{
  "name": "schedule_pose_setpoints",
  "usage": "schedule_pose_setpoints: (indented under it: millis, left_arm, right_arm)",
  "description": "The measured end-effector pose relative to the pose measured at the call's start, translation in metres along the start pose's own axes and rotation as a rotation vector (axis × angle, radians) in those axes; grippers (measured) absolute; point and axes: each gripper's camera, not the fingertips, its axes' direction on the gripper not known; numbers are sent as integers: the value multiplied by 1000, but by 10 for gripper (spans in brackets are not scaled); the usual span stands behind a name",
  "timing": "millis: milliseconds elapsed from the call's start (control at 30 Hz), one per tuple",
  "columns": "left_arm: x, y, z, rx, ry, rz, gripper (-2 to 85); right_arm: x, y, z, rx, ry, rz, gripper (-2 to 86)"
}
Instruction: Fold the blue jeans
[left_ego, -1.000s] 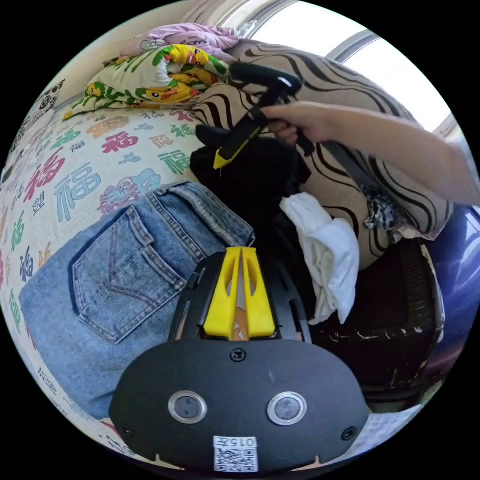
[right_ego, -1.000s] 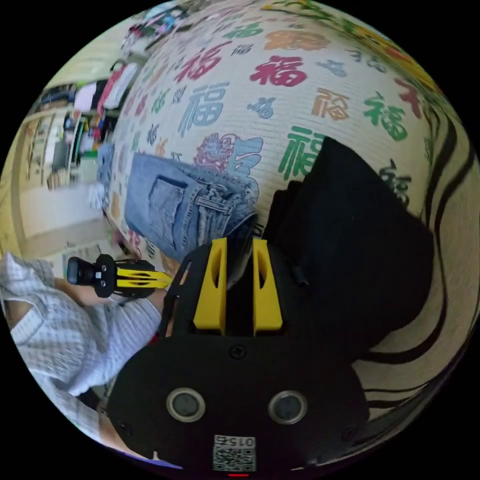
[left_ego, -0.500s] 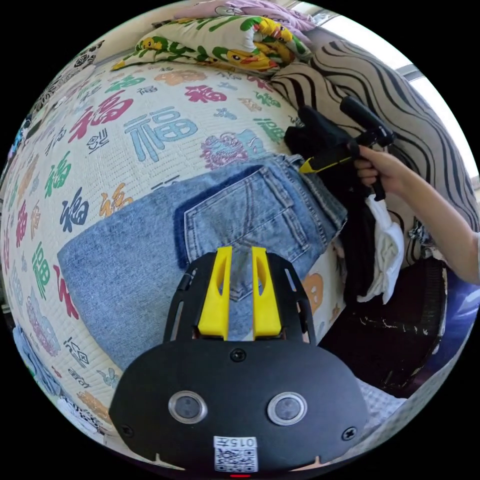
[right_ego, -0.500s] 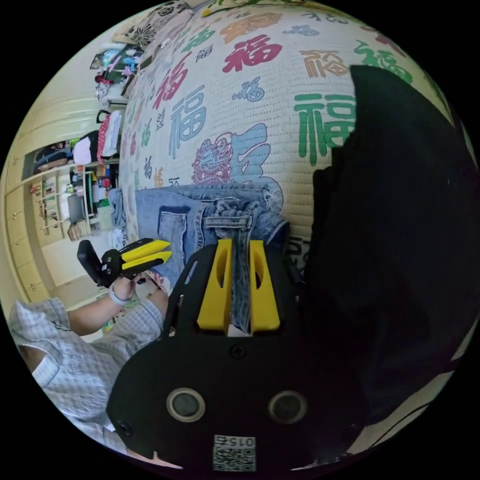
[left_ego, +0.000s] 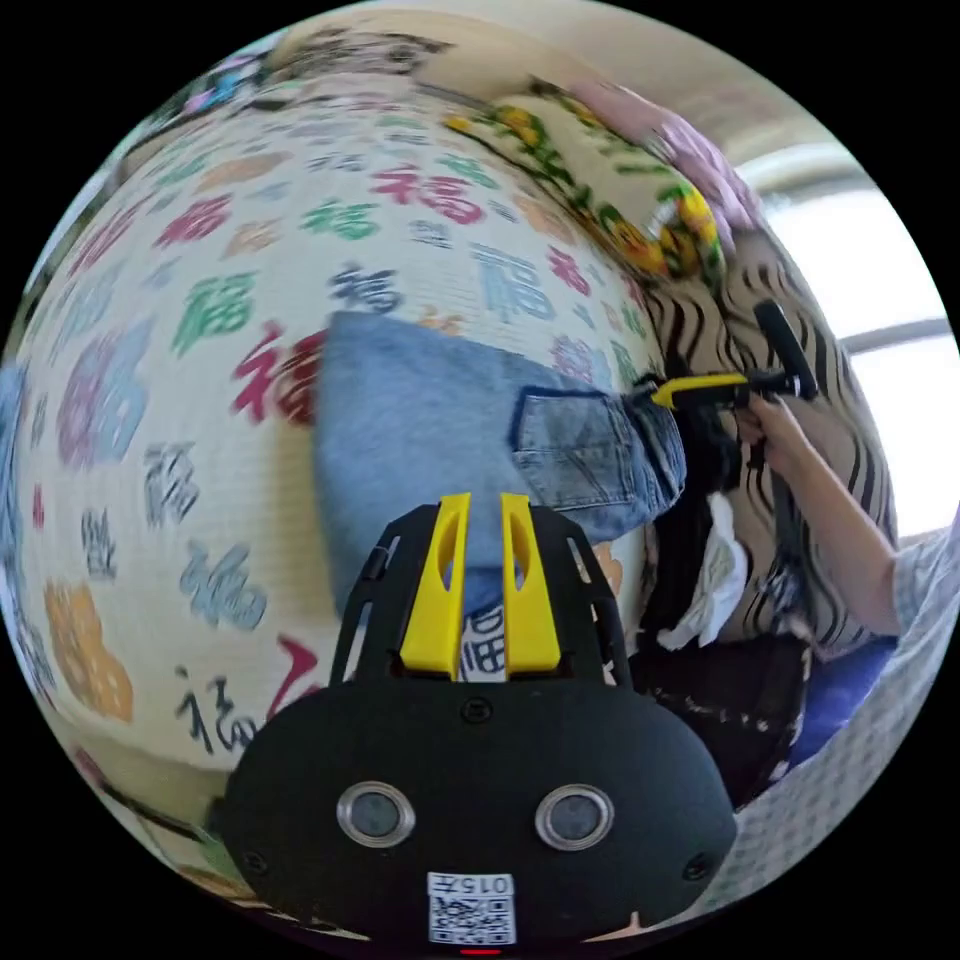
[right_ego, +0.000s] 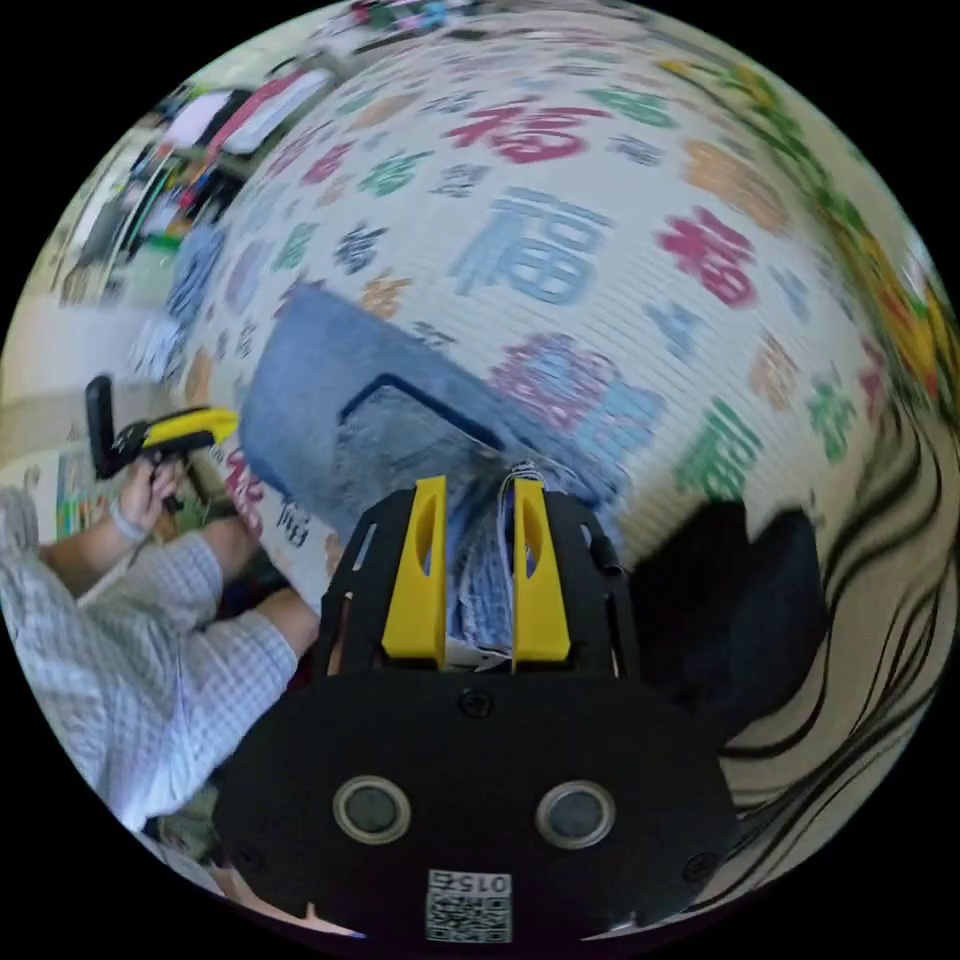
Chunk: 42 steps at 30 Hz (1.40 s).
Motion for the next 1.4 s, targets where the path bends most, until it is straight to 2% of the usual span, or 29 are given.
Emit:
schedule_pose_setpoints:
  millis: [67,167,200,300,367,433,467,567,633,733,800,900,1100,1233,1400]
  left_arm:
    - [-52,24,-14,-11,-6,-153,73]
    - [-90,40,-13,-27,62,-246,81]
    - [-94,41,-11,-26,91,-255,82]
    - [-105,37,-1,-40,169,-254,82]
    - [-107,34,2,-36,191,-230,83]
    - [-113,33,2,-35,203,-235,83]
    - [-118,33,2,-33,212,-241,83]
    - [-131,30,-4,-14,210,-243,81]
    - [-139,27,-8,-2,203,-236,80]
    - [-153,22,-10,-4,207,-236,82]
    - [-160,20,-14,-1,191,-241,85]
    - [-170,20,-24,25,161,-245,94]
    - [-186,30,-4,-72,214,-267,129]
    - [-190,40,9,-67,239,-276,127]
    - [-204,33,17,-129,320,-261,115]
  right_arm:
    - [-36,-46,14,-183,83,-154,124]
    - [-69,-71,32,-399,306,-287,111]
    - [-70,-71,33,-418,322,-287,108]
    - [-45,-54,34,-487,368,-128,99]
    - [-5,-27,33,-568,412,102,107]
    - [12,-12,22,-554,306,249,110]
    - [12,-7,8,-473,282,309,107]
    - [-3,-6,-11,-327,432,378,93]
    - [-8,-10,-3,-245,380,376,64]
    - [2,-19,46,-365,120,395,53]
    - [3,-19,60,-373,100,418,53]
    - [-24,-26,37,-215,79,313,57]
    - [-108,-120,9,-92,41,-198,110]
    - [-149,-208,42,-189,-8,-416,118]
    - [-165,-264,97,-441,-78,-415,128]
